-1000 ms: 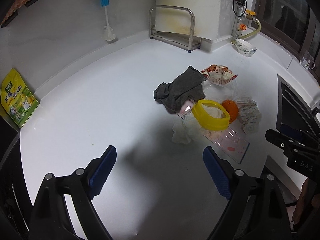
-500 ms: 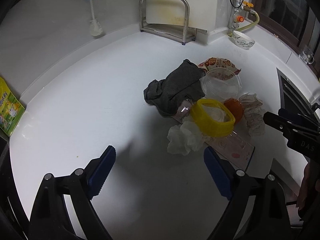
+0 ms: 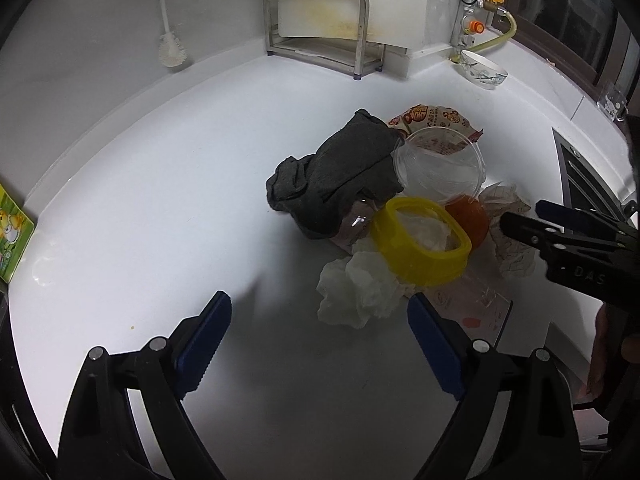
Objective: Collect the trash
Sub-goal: 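Grasp the white plastic bag with the left tool while the right tool grasps crumpled patterned paper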
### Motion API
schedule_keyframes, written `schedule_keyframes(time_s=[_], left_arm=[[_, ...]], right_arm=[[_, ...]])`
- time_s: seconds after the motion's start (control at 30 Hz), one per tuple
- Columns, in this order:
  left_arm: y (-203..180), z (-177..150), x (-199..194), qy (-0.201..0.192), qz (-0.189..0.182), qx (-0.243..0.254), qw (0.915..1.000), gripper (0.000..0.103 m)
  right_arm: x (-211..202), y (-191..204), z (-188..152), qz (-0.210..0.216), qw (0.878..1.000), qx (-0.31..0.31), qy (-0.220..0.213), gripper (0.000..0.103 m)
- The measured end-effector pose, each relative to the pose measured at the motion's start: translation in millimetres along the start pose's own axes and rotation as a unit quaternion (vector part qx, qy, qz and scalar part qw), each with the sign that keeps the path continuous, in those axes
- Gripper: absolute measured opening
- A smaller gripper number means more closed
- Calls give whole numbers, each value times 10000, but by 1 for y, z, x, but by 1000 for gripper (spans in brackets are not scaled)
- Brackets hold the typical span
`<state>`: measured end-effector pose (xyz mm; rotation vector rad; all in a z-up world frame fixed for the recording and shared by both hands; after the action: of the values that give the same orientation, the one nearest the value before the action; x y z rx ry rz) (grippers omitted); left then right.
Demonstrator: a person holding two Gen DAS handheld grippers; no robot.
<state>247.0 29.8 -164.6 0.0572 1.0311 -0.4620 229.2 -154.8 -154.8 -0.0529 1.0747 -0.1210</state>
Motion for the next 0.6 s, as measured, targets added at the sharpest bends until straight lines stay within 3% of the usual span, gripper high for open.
schedule_keyframes(time_s=[0.4,0.6], left_arm=[[-2,1,4,12,-60,-38,10000,88],[-3,0,7,26,-70,-29,10000,88]], right_arm=[[13,2,-1,448,9988,143,154,69],[7,5,-2,558,9984,92,86,47]])
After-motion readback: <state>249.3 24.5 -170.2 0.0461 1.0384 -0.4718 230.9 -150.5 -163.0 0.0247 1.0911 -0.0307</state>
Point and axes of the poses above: each gripper's, at about its wrist camera, not at the fingertips, and x roughly the way its jaws point, y to its left, z to its top, the point moved 6 cm from there along x, roughly the way its jaws point, and after that the axes turned 10 degrees about -z, right-handed, at the moved point
